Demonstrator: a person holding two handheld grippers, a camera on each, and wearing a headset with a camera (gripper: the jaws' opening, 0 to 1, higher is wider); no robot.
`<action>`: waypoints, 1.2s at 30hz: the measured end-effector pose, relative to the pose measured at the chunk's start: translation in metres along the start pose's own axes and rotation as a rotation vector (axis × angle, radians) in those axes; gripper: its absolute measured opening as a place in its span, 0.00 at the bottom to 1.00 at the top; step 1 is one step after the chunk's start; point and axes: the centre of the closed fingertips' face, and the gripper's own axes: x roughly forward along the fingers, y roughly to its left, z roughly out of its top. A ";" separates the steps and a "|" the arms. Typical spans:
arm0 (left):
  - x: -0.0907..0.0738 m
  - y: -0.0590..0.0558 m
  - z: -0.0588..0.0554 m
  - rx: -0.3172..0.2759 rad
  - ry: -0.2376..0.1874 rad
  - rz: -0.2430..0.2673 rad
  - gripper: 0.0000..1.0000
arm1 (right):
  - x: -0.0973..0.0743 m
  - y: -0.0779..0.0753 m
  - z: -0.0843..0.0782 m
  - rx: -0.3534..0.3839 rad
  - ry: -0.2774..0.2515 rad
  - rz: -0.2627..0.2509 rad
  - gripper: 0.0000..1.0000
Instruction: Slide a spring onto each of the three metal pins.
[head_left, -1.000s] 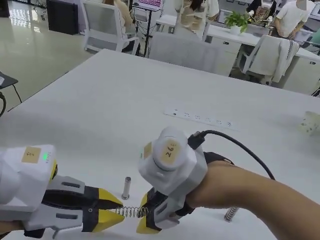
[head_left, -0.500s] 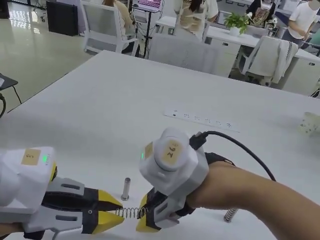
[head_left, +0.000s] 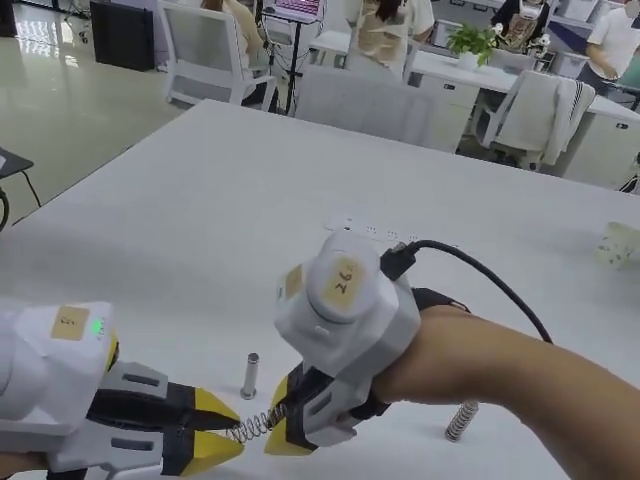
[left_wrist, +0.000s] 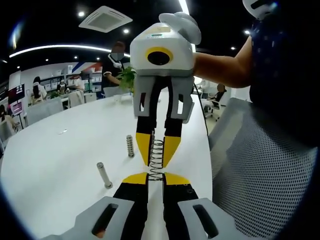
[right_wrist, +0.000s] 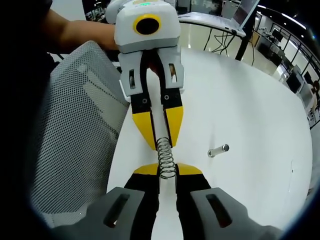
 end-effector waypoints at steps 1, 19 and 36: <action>0.000 0.000 0.000 0.001 0.000 -0.001 0.02 | -0.001 0.000 0.002 -0.001 -0.003 0.001 0.09; 0.005 -0.003 0.000 0.002 -0.003 -0.016 0.02 | -0.004 0.006 0.020 -0.042 -0.013 0.017 0.09; 0.009 -0.002 -0.001 -0.001 -0.019 -0.011 0.02 | -0.003 0.004 0.017 -0.056 0.033 0.017 0.09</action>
